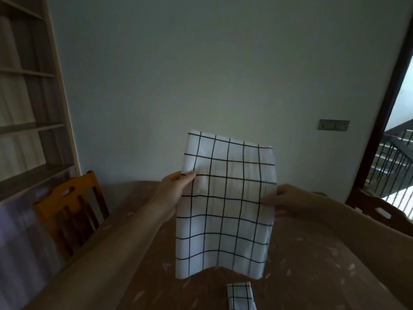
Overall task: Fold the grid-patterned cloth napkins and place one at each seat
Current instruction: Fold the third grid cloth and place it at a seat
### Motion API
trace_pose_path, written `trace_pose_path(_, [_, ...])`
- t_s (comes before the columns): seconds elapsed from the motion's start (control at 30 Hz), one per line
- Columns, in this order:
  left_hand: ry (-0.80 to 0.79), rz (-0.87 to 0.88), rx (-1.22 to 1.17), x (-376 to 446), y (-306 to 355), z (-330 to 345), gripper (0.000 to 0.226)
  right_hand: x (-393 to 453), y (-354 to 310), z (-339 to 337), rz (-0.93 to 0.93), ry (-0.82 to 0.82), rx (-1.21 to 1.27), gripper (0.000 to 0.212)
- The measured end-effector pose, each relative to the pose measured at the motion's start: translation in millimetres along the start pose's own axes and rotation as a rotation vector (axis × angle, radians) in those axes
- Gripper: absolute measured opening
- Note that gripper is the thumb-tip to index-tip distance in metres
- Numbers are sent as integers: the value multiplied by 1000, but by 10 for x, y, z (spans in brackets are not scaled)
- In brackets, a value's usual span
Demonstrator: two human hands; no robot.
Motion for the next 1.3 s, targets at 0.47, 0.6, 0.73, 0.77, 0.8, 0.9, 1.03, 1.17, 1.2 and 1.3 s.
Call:
trace_pose_path(0.47, [-156,-205,29,-74,-327,35,26,106,193,-45,6,232,298,13])
trace_pose_path(0.6, [-284,-192,10,-124,-263,136,27,107,223,-79,22,297,357,11])
trace_pose_path(0.73, [-213,-187,48,-76,-266,207,35,90,320,-198,36,364,343,9])
trace_pose_path(0.77, [-182,-177,84,-44,-291,219,43,77,341,-228,14,381,320,9])
trace_pose_path(0.8, [-154,-158,113,-36,-307,244,54,52,354,-254,-10,410,299,12])
trace_pose_path(0.9, [-39,-125,188,-25,-318,335,86,-34,398,-362,-45,564,272,31])
trace_pose_path(1.03, [7,44,397,-108,-125,525,66,-119,435,-572,-65,626,319,35])
trace_pose_path(1.17, [68,186,689,-245,91,665,44,-268,407,-726,-84,564,287,29])
trace_pose_path(1.2, [89,214,735,-278,131,703,40,-313,388,-749,-89,528,241,30])
trace_pose_path(1.3, [147,283,818,-352,207,830,33,-457,309,-784,-130,436,-81,36])
Point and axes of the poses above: each hand's wrist, its own x-axis towards the middle knuckle, its own z-axis out of the palm, y = z × x, the point moved 3 cm from there along x, towards the middle knuckle, and after that the axes turned 9 degrees about x, right-handed, at the moved point
